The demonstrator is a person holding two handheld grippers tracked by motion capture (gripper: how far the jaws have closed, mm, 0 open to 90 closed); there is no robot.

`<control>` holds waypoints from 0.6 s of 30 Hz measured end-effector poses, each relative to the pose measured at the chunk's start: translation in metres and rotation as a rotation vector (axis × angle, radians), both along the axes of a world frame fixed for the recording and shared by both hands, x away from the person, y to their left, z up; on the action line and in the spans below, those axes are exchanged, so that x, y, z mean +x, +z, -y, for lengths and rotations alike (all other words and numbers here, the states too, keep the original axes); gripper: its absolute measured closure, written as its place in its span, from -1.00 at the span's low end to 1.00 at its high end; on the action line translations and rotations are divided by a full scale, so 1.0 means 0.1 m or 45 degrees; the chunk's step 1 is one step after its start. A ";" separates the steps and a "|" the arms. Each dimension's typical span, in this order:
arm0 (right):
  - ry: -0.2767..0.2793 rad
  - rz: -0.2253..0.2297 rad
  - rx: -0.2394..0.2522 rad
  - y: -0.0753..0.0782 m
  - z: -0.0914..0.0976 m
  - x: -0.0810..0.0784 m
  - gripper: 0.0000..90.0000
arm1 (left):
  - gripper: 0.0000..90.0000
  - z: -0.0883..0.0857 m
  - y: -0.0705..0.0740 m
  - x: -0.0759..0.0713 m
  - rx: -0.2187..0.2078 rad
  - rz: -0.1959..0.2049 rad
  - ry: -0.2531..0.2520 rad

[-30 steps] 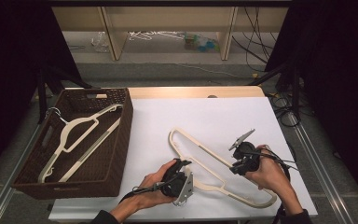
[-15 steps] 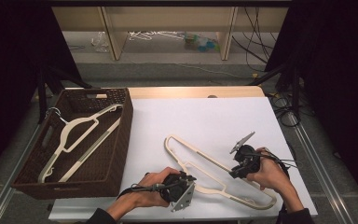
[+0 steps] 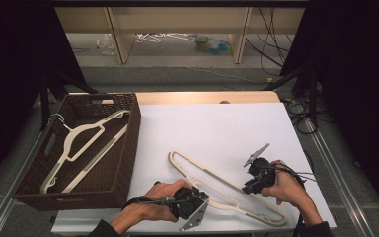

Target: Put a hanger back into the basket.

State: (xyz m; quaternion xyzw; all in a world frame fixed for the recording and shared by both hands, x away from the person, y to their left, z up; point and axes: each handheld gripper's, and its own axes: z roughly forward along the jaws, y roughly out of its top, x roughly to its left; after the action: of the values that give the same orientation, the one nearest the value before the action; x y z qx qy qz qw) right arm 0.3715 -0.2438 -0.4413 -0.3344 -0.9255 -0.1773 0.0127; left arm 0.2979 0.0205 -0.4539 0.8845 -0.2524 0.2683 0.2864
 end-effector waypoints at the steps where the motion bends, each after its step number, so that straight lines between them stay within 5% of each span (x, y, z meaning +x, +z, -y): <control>1: -0.002 0.012 0.017 0.02 0.01 0.00 0.48 | 0.73 -0.01 0.02 0.00 -0.016 0.007 -0.002; 4: -0.031 0.094 0.060 0.10 0.03 -0.01 0.24 | 0.76 -0.02 0.05 0.00 -0.025 0.004 -0.003; 5: -0.052 0.108 0.084 0.13 0.04 -0.01 0.15 | 0.76 -0.04 0.08 0.00 -0.055 -0.033 0.037; 8: -0.136 0.197 0.158 0.26 0.06 -0.04 -0.09 | 0.80 -0.02 0.22 0.04 -0.076 0.023 -0.044; 10: -0.182 0.259 0.220 0.35 0.08 -0.05 -0.14 | 0.83 -0.03 0.25 0.05 -0.100 0.011 -0.023; 13: -0.255 0.382 0.271 0.50 0.08 -0.10 -0.30 | 0.86 -0.09 0.35 0.03 -0.143 -0.041 0.102; 15: -0.258 0.458 0.299 0.59 0.09 -0.12 -0.34 | 0.87 -0.09 0.43 0.08 -0.166 -0.037 0.089; 16: -0.279 0.503 0.327 0.65 0.08 -0.14 -0.34 | 0.87 -0.06 0.41 0.10 -0.300 -0.104 0.075; 17: -0.270 0.516 0.326 0.71 0.10 -0.15 -0.34 | 0.88 -0.03 0.28 0.02 -0.545 -0.364 0.186; 18: -0.286 0.549 0.343 0.76 0.10 -0.16 -0.33 | 0.88 -0.03 0.28 0.02 -0.545 -0.364 0.186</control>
State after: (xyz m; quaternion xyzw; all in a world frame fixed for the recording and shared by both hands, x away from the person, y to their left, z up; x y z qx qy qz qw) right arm 0.3553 -0.2542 -0.3657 -0.3847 -0.8321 -0.3662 -0.1600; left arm 0.2995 0.0235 -0.4258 0.8485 -0.0824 0.2078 0.4797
